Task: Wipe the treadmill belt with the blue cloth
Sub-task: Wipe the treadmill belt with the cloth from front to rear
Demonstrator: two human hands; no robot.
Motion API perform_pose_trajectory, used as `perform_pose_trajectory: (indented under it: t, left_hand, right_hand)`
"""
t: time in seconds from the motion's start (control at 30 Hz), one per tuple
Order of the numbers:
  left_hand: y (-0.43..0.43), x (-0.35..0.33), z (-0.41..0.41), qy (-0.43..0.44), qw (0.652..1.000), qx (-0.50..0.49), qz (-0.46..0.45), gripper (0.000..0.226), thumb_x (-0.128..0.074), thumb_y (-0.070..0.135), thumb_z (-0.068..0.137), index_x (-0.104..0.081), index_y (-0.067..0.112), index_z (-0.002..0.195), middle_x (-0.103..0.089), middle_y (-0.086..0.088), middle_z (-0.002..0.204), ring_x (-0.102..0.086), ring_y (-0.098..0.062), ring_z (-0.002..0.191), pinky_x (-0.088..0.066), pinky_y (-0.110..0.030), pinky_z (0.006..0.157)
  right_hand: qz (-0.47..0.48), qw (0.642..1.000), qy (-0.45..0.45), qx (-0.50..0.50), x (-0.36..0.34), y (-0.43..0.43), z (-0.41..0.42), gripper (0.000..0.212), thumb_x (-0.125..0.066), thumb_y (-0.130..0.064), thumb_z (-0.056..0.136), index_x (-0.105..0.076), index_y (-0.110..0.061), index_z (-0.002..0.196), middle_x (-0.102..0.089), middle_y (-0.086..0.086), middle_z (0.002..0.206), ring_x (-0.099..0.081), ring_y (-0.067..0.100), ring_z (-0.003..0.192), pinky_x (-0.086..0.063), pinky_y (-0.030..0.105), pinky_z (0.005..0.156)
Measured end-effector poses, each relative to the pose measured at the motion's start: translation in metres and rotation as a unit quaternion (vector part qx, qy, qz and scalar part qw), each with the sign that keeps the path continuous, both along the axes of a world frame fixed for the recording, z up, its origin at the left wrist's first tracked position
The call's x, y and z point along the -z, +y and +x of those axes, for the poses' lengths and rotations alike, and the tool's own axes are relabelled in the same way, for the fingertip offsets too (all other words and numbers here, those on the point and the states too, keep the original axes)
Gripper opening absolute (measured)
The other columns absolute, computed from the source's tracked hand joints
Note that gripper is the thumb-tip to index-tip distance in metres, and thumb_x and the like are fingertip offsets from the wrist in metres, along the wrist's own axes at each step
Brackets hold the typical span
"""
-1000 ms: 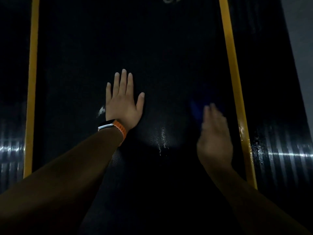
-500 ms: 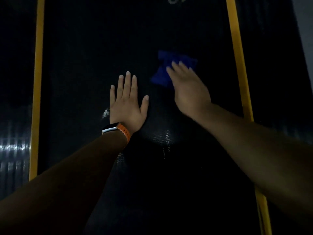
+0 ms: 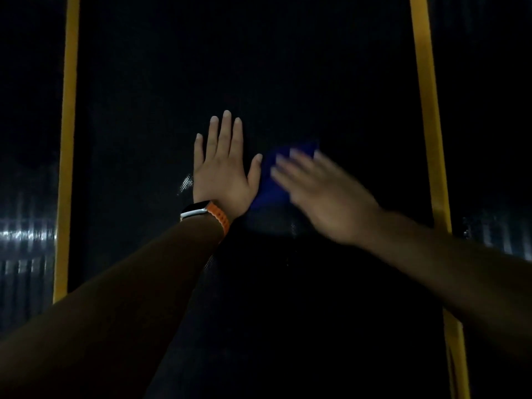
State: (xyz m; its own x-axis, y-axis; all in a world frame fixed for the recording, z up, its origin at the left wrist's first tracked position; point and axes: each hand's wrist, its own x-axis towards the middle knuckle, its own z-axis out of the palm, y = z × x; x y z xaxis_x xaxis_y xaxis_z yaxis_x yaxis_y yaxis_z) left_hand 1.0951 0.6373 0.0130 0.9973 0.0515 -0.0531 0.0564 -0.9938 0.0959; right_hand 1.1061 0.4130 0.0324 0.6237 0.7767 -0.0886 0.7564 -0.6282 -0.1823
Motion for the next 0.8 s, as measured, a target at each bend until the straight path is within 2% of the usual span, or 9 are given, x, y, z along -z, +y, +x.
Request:
perform_pose_trajectory:
  t: [0.1, 0.17, 0.3, 0.4, 0.47, 0.53, 0.67, 0.73, 0.8]
  left_hand:
    - [-0.001, 0.001, -0.001, -0.008, 1.0, -0.001, 0.0, 0.074, -0.02, 0.055, 0.106, -0.013, 0.011, 0.165, -0.005, -0.008, 0.173, -0.001, -0.025, 0.16, -0.003, -0.05, 0.129]
    - [-0.001, 0.002, -0.001, -0.01, 1.0, -0.001, -0.001, 0.074, -0.02, 0.056, 0.106, -0.013, 0.011, 0.164, -0.005, -0.008, 0.173, 0.0, -0.024, 0.16, -0.002, -0.049, 0.129]
    - [0.001, 0.002, -0.001, -0.013, 1.0, 0.001, -0.008, 0.074, -0.02, 0.056, 0.106, -0.013, 0.011, 0.165, -0.006, -0.009, 0.173, 0.0, -0.025, 0.16, -0.003, -0.05, 0.129]
    - [0.0, 0.001, -0.002, -0.008, 1.0, 0.0, -0.012, 0.075, -0.019, 0.056, 0.105, -0.012, 0.011, 0.165, -0.004, -0.008, 0.173, 0.001, -0.025, 0.16, -0.003, -0.05, 0.129]
    - [0.0, 0.0, -0.001, -0.006, 1.0, -0.001, -0.01, 0.075, -0.02, 0.056, 0.105, -0.012, 0.012, 0.165, -0.004, -0.008, 0.173, 0.001, -0.025, 0.16, -0.003, -0.05, 0.129]
    - [0.001, 0.001, -0.001, -0.007, 1.0, -0.001, -0.004, 0.075, -0.021, 0.056, 0.105, -0.013, 0.012, 0.165, -0.005, -0.008, 0.173, 0.0, -0.025, 0.16, -0.003, -0.05, 0.129]
    - [0.002, 0.001, 0.0, -0.003, 1.0, 0.006, 0.001, 0.074, -0.022, 0.055, 0.105, -0.013, 0.011, 0.165, -0.005, -0.009, 0.173, -0.001, -0.026, 0.16, -0.004, -0.051, 0.128]
    - [0.001, 0.001, -0.001, -0.005, 1.0, 0.003, 0.008, 0.074, -0.021, 0.055, 0.106, -0.013, 0.01, 0.164, -0.005, -0.009, 0.173, 0.0, -0.026, 0.16, -0.004, -0.051, 0.129]
    - [0.0, 0.001, -0.002, -0.008, 1.0, 0.001, 0.009, 0.074, -0.02, 0.055, 0.106, -0.013, 0.011, 0.165, -0.005, -0.009, 0.173, 0.0, -0.026, 0.16, -0.004, -0.051, 0.129]
  right_hand:
    - [0.05, 0.981, 0.017, 0.186, -0.006, 0.035, 0.058, 0.059, -0.033, -0.03, 0.104, -0.009, -0.015, 0.157, -0.011, 0.004, 0.164, -0.005, 0.021, 0.151, 0.0, 0.037, 0.12]
    - [0.091, 0.973, 0.051, 0.206, -0.007, 0.036, 0.061, 0.059, -0.037, -0.031, 0.104, -0.015, -0.013, 0.156, -0.014, 0.005, 0.164, -0.005, 0.019, 0.151, 0.0, 0.033, 0.12]
    - [0.113, 0.985, 0.095, 0.087, -0.02, -0.005, 0.035, 0.049, -0.047, -0.03, 0.101, -0.041, -0.017, 0.148, -0.033, 0.003, 0.157, -0.022, 0.02, 0.147, -0.014, 0.028, 0.116]
    - [0.105, 0.99, 0.091, 0.002, -0.027, -0.028, 0.009, 0.042, -0.055, -0.034, 0.093, -0.062, -0.016, 0.131, -0.055, 0.004, 0.129, -0.047, 0.023, 0.116, -0.038, 0.03, 0.1]
    - [0.106, 0.986, 0.12, -0.052, -0.028, -0.031, 0.006, 0.038, -0.058, -0.037, 0.092, -0.068, -0.018, 0.123, -0.057, 0.002, 0.119, -0.049, 0.021, 0.105, -0.045, 0.034, 0.089]
    - [0.088, 0.987, 0.096, -0.089, -0.029, -0.025, 0.027, 0.036, -0.059, -0.047, 0.09, -0.073, -0.024, 0.113, -0.056, 0.002, 0.117, -0.047, 0.023, 0.107, -0.045, 0.043, 0.085]
    - [0.098, 0.994, -0.011, 0.053, -0.022, 0.01, 0.079, 0.037, -0.061, -0.049, 0.089, -0.072, -0.019, 0.107, -0.055, 0.006, 0.111, -0.046, 0.031, 0.107, -0.04, 0.043, 0.086]
    - [0.134, 0.979, -0.006, 0.15, -0.016, 0.027, 0.063, 0.03, -0.062, -0.039, 0.091, -0.067, -0.015, 0.107, -0.058, 0.008, 0.106, -0.051, 0.03, 0.101, -0.045, 0.045, 0.084]
    - [0.167, 0.973, 0.02, 0.156, -0.01, 0.022, 0.01, 0.024, -0.061, -0.034, 0.091, -0.063, -0.016, 0.106, -0.059, 0.007, 0.101, -0.055, 0.028, 0.094, -0.047, 0.042, 0.079]
